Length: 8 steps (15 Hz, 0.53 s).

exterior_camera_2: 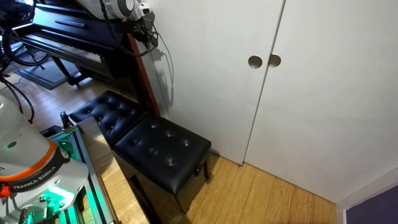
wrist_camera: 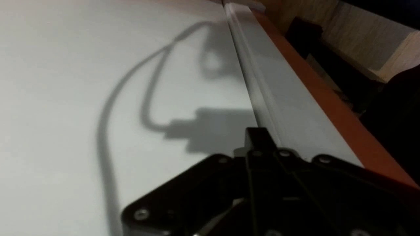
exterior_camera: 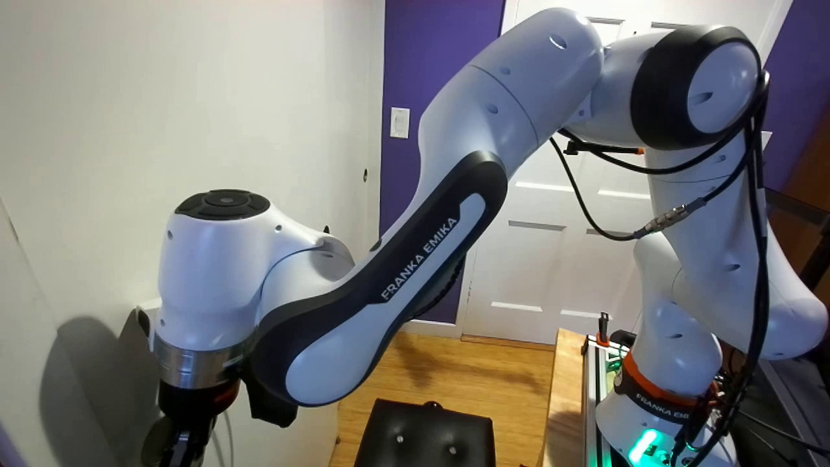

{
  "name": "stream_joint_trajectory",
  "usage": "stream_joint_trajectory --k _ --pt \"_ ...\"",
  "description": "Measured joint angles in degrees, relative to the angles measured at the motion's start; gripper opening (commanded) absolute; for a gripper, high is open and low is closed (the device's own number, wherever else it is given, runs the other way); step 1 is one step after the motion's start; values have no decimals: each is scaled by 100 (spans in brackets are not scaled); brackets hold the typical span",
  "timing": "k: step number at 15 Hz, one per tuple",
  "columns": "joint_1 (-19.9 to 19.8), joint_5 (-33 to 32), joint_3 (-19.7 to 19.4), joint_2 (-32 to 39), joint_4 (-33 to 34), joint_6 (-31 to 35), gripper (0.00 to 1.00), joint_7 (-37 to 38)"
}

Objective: Slide the wardrobe door to the left

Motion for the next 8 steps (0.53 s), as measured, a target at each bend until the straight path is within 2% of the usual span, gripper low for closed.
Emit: stream_joint_trajectory --k 3,7,8 --pt "9 0 -6 -51 105 -574 0 225" --pt "-15 -11 -25 -308 106 -1015 0 390" --pt "-20 -17 -47 -434 41 -1103 26 472"
